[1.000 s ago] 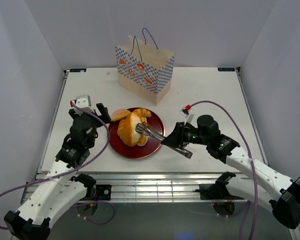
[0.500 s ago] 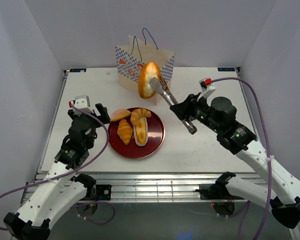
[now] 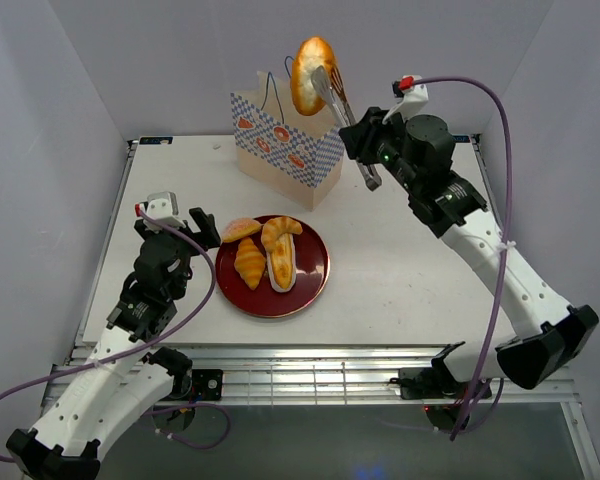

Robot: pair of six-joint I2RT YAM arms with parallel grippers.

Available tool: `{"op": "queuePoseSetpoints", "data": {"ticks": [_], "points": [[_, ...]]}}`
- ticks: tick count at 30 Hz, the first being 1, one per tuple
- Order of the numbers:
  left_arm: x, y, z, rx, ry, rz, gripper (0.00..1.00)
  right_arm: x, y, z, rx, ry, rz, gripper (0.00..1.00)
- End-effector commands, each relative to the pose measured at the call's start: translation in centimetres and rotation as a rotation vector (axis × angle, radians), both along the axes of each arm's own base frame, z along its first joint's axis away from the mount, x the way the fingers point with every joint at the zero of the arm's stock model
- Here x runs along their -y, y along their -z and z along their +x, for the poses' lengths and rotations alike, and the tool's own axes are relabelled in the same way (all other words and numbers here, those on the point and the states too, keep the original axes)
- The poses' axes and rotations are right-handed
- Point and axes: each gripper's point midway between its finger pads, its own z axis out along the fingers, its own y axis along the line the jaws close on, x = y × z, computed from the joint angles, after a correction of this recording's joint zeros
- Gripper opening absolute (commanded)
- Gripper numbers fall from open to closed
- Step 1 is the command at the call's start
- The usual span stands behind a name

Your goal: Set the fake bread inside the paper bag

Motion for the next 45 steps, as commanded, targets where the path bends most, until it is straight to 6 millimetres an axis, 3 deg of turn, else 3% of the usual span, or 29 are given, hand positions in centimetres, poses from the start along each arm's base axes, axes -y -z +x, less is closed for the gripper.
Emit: {"op": "queuePoseSetpoints", "data": {"ticks": [1, 12, 14, 16, 17, 18, 20, 21, 22, 23, 24, 25, 26, 32, 37, 43, 44, 45], "points": [[0.2, -1.2, -0.3, 0.03, 0.017, -0.022, 0.93, -1.3, -4.9, 1.8, 0.169, -0.052, 0.015, 0.08], [0.6, -1.5, -0.5, 0.037, 0.038, -0.031, 0.93, -3.4, -0.1, 9.9, 0.179, -0.014, -0.149, 0.08], [0.6, -1.4, -0.5, 0.036, 0.038, -0.031, 0.93, -3.7, -0.4, 10.6, 0.191, -0.029, -0.156, 0.08], [0.6, -1.4, -0.5, 0.036, 0.038, -0.031, 0.93, -4.6, 0.7, 11.4, 0.18, -0.06, -0.176, 0.08], [0.6, -1.5, -0.5, 0.037, 0.038, -0.031, 0.93, -4.8, 0.0, 11.6, 0.189, -0.067, -0.169, 0.08], [0.6, -1.5, -0.6, 0.039, 0.038, -0.032, 0.93, -5.4, 1.1, 12.2, 0.168, -0.083, -0.18, 0.08], [0.6, -1.5, -0.5, 0.037, 0.038, -0.031, 0.93, -5.8, 1.2, 12.6, 0.163, -0.092, -0.179, 0.08], [0.6, -1.5, -0.5, 0.037, 0.038, -0.031, 0.93, -6.8, 1.0, 12.7, 0.171, -0.141, -0.173, 0.09], [0.7, -1.6, -0.5, 0.04, 0.039, -0.033, 0.93, -7.2, 1.0, 12.7, 0.168, -0.16, -0.169, 0.12], [0.6, -1.5, -0.5, 0.037, 0.038, -0.031, 0.93, -7.8, 2.2, 13.2, 0.138, -0.176, -0.181, 0.24], [0.7, -1.5, -0.5, 0.037, 0.039, -0.031, 0.93, -8.2, 1.1, 13.1, 0.155, -0.197, -0.17, 0.3], [0.6, -1.5, -0.5, 0.037, 0.04, -0.03, 0.93, -8.4, 1.3, 13.1, 0.137, -0.207, -0.176, 0.34], [0.7, -1.4, -0.5, 0.037, 0.041, -0.03, 0.93, -8.7, 2.1, 13.5, 0.12, -0.218, -0.181, 0.45], [0.7, -1.3, -0.5, 0.033, 0.041, -0.026, 0.93, -8.1, 1.9, 13.0, 0.115, -0.207, -0.193, 0.53], [0.9, -1.0, -0.3, 0.022, 0.044, -0.019, 0.93, -6.9, 0.2, 11.4, 0.142, -0.193, -0.198, 0.56], [0.8, -0.7, -0.2, 0.014, 0.039, -0.012, 0.93, -5.3, -1.1, 7.7, 0.133, -0.211, -0.161, 0.56], [0.8, -0.7, -0.2, 0.013, 0.037, -0.011, 0.93, -4.6, -2.5, 6.2, 0.155, -0.209, -0.143, 0.55], [0.8, -0.6, -0.2, 0.011, 0.037, -0.01, 0.93, -4.3, -1.0, 5.5, 0.127, -0.218, -0.15, 0.55]]}}
